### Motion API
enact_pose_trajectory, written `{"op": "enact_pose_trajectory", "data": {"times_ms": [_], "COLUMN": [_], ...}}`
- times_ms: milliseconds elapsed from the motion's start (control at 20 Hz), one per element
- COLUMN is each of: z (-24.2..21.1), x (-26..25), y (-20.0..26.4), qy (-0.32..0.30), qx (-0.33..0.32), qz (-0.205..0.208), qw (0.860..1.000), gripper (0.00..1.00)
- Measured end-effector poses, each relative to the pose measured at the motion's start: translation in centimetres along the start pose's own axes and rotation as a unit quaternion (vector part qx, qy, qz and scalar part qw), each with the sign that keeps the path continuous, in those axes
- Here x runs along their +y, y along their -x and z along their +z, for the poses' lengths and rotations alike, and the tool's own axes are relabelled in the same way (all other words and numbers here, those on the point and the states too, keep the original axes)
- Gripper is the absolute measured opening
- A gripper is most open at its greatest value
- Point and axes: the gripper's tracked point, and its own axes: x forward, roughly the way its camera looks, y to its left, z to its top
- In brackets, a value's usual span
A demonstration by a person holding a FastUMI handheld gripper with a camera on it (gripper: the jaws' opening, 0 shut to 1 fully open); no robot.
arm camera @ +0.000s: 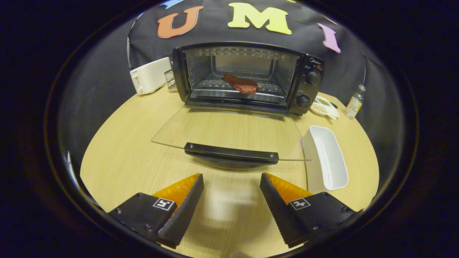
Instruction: Open the toaster oven, put the food inside, and close the toaster oven door.
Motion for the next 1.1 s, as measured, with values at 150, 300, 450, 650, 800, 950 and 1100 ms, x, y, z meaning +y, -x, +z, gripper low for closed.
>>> {"op": "enact_pose_trajectory", "data": {"times_ms": [150,300,450,650,800,950,1100], "z": [0.2,0.4,0.7,2.6,5.0,7.5,9.6], "x": [-0.2,-0.4,-0.8,-1.4,-1.4,-1.1,-1.2], "y": [-1.0,-1.5,-1.5,-0.3,0.6,1.3,2.3], "qy": [-0.001,-0.001,-0.003,0.002,0.019,0.016,0.023], "qx": [0.008,0.018,0.018,-0.005,-0.030,-0.048,-0.064], "qz": [-0.007,-0.011,-0.015,-0.015,-0.015,-0.005,-0.006], "qw": [1.000,1.000,1.000,1.000,0.999,0.999,0.998], "gripper": [1.00,1.00,1.00,1.00,1.00,1.00,1.00]}}
